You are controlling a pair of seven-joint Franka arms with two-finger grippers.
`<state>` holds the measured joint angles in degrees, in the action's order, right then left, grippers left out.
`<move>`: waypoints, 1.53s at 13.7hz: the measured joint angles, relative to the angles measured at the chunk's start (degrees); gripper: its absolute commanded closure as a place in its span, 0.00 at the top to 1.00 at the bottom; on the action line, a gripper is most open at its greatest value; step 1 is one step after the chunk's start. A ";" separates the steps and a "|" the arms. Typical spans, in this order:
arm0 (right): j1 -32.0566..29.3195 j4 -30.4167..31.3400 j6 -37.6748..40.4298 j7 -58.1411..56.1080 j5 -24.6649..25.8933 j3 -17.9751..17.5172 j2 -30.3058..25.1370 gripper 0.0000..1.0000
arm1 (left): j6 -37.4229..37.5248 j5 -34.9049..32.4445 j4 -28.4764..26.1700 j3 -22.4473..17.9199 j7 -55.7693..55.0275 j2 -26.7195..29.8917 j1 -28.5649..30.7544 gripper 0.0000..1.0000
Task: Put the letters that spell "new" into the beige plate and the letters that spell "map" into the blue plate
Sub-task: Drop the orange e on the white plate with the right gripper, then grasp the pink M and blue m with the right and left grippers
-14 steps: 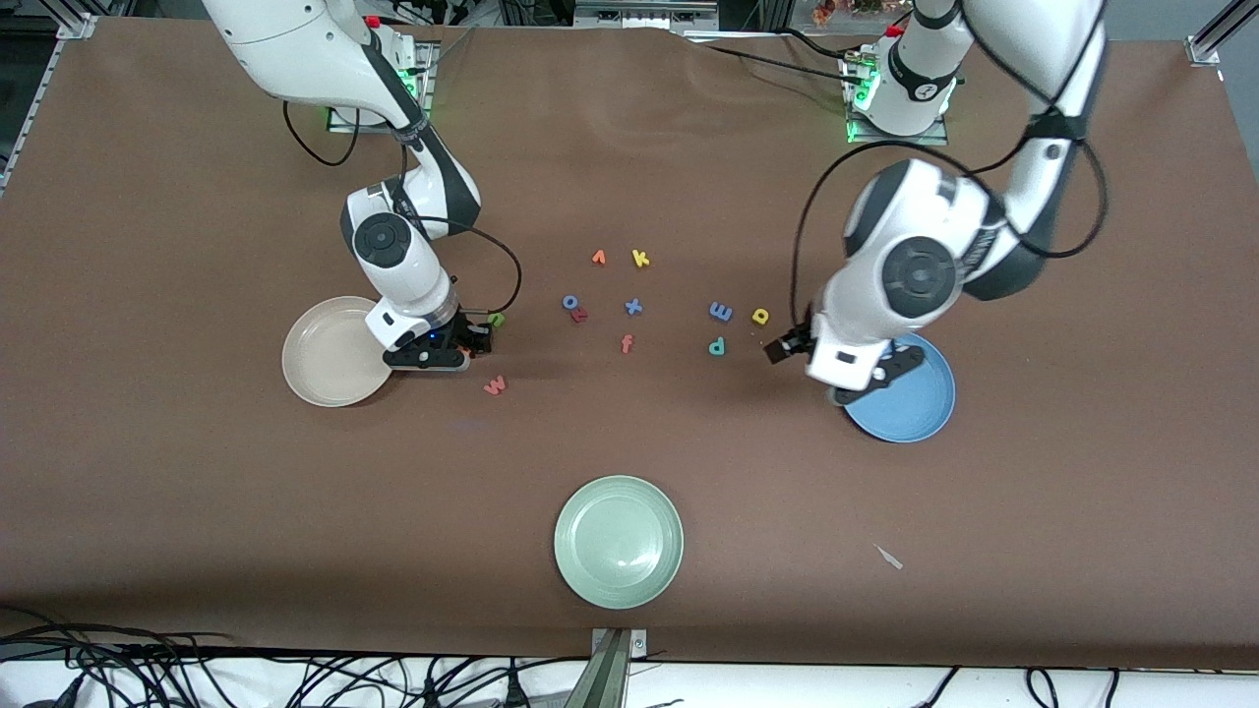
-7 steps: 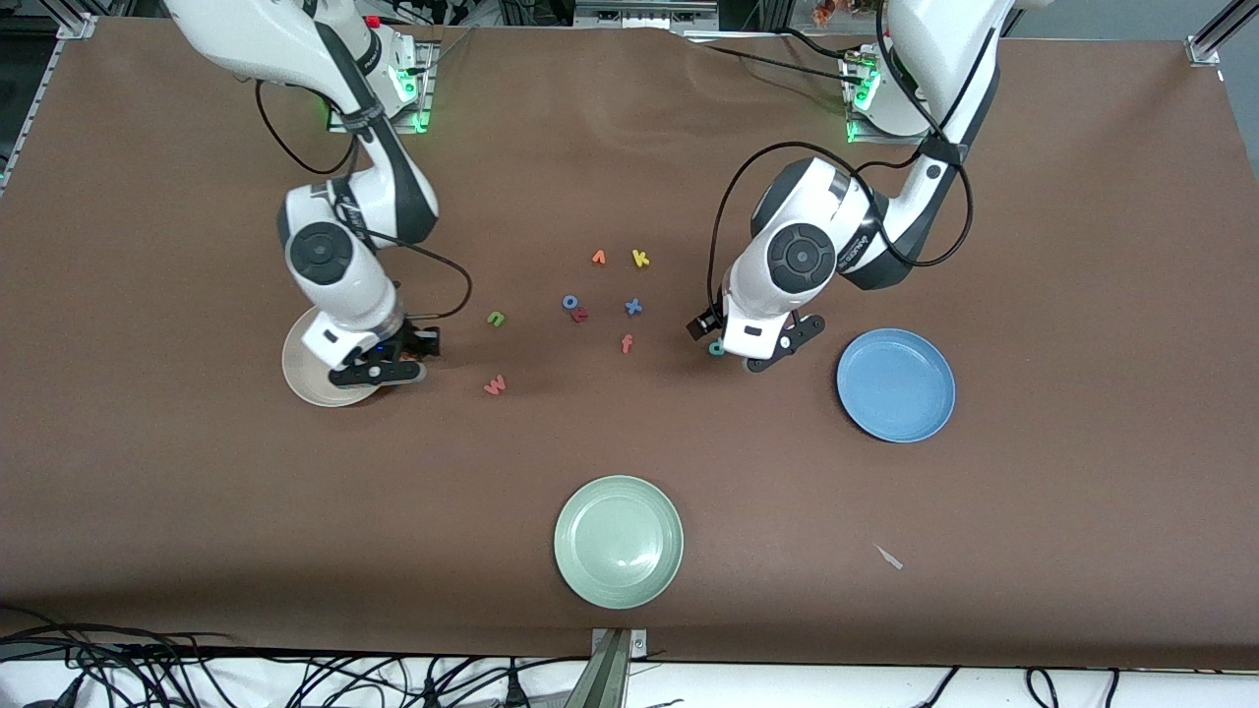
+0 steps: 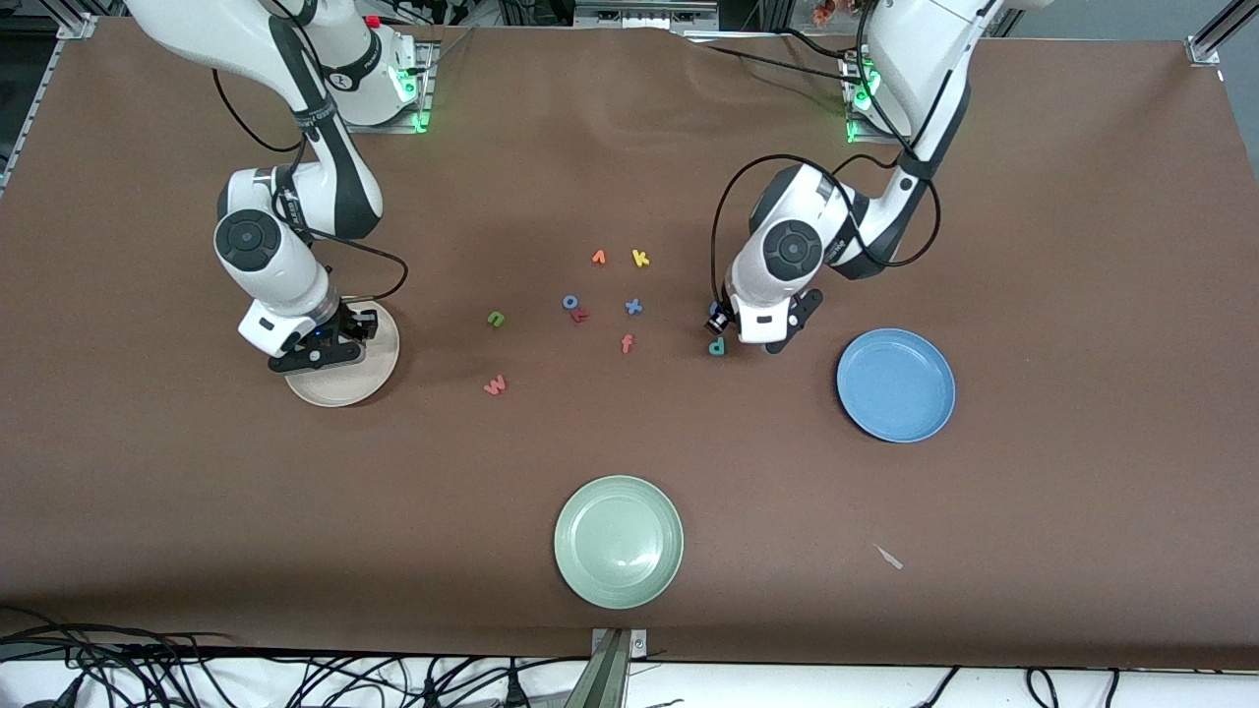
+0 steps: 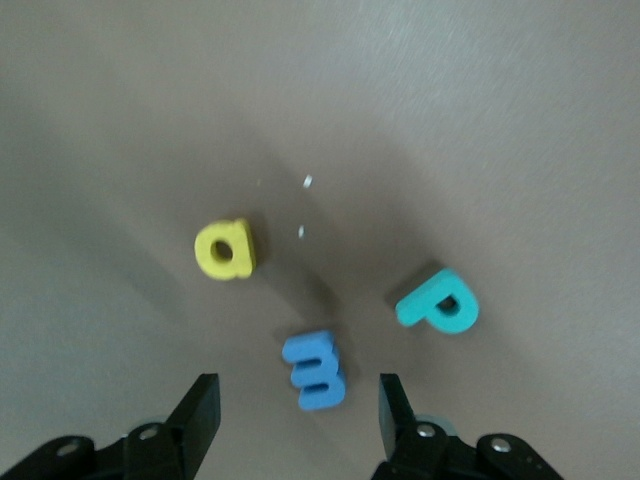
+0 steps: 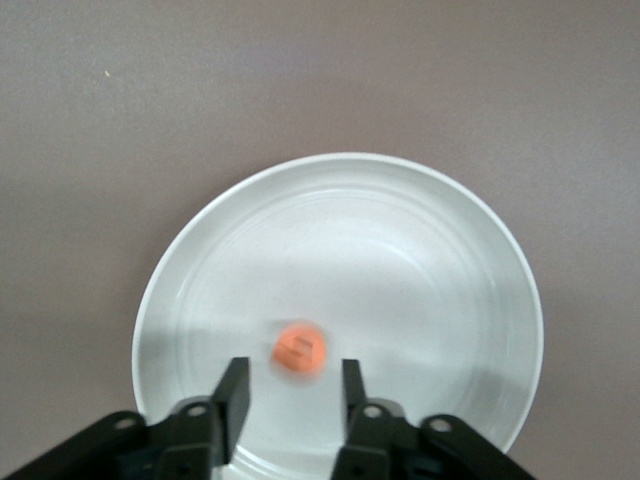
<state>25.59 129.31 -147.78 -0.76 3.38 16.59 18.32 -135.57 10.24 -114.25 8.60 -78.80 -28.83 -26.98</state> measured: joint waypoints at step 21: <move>9.59 -19.61 -0.46 33.81 -0.17 -8.82 14.67 0.79 | -6.49 0.00 -2.56 -0.04 -3.28 -1.94 -1.69 0.29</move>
<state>35.19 109.71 -148.24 33.05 3.21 7.77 32.99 -142.05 10.24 -116.82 8.56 -82.08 -30.77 -28.67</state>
